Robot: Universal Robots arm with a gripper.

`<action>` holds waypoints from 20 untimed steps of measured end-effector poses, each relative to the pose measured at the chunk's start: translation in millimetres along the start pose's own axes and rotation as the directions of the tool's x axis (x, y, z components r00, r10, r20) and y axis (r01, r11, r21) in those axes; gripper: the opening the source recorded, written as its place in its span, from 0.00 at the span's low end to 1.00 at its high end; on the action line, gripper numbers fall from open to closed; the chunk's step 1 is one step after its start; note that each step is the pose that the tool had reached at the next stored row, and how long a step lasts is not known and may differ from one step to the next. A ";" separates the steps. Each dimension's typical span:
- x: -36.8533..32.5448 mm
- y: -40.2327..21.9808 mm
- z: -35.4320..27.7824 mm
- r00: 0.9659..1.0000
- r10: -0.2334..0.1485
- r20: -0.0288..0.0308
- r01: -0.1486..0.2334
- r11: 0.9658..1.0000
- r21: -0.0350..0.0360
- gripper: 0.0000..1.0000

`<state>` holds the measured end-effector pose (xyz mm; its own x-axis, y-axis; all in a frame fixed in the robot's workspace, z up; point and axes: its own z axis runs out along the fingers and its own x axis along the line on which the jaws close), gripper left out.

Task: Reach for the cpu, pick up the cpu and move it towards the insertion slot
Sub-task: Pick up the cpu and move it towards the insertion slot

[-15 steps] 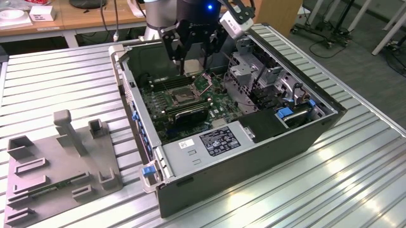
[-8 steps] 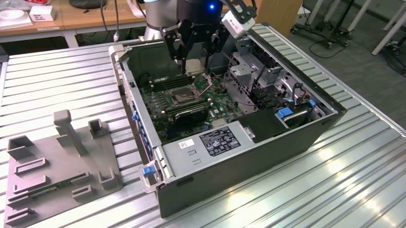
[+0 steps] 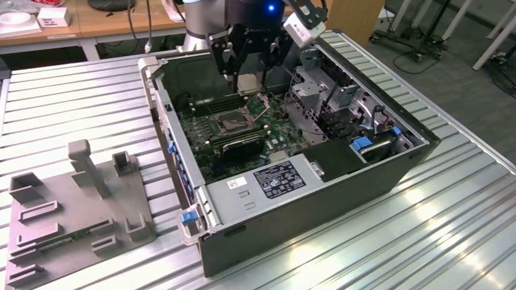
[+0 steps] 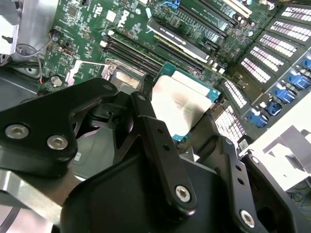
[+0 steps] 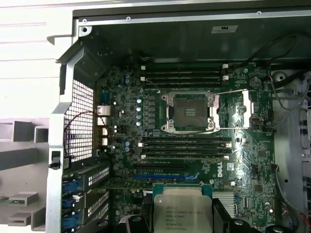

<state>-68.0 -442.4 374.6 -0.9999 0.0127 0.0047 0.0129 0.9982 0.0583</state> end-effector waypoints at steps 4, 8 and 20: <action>-1.7 2.7 0.8 1.000 0.002 0.000 -0.002 1.000 0.000 0.55; -5.2 10.6 1.9 1.000 0.004 0.000 -0.004 1.000 0.002 0.55; -11.0 28.1 4.3 1.000 0.007 0.000 -0.007 1.000 0.003 0.55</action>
<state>-56.7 -414.3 371.9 -0.9998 0.0194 0.0047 0.0196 0.9983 0.0558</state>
